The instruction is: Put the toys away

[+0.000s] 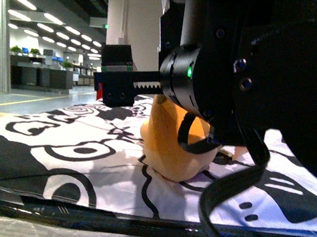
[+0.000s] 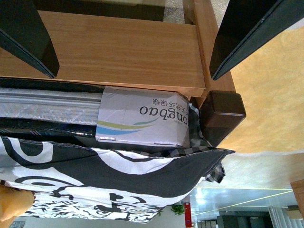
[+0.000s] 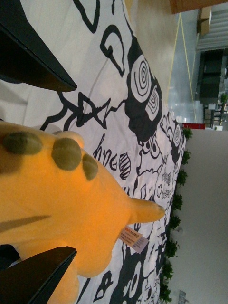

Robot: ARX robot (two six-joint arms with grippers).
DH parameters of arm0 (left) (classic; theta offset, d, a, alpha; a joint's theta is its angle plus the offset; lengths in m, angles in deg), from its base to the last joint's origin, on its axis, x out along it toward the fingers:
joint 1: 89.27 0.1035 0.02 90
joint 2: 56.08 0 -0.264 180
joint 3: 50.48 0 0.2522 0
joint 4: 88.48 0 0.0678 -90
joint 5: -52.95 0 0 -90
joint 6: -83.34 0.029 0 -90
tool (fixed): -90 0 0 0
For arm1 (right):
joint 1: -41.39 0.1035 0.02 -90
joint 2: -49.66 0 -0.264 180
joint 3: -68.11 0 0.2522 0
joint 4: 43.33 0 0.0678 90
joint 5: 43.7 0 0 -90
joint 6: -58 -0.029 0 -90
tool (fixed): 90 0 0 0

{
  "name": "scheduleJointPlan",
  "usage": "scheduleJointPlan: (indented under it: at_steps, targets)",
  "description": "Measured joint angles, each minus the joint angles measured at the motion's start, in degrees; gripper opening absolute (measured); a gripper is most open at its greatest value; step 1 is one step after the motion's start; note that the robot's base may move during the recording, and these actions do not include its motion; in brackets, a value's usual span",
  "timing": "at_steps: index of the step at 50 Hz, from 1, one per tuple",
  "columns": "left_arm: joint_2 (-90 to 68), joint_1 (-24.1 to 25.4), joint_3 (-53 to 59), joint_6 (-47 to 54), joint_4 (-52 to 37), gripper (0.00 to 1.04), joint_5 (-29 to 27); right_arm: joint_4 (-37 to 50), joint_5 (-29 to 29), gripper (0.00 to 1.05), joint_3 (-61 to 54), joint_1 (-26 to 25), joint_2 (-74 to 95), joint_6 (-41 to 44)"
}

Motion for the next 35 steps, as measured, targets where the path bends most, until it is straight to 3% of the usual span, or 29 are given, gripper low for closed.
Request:
scheduleJointPlan:
  at_steps: [20, 35]
  targets:
    - [0.0, 0.0, 0.0, 0.0, 0.0, 0.98, 0.0, 4.3, 4.2, 0.98, 1.0, 0.5, 4.5, 4.5]
    - [0.0, 0.0, 0.0, 0.0, 0.0, 0.98, 0.0, 5.0, 3.9, 0.98, 0.3, -0.9, 7.0, 5.3]
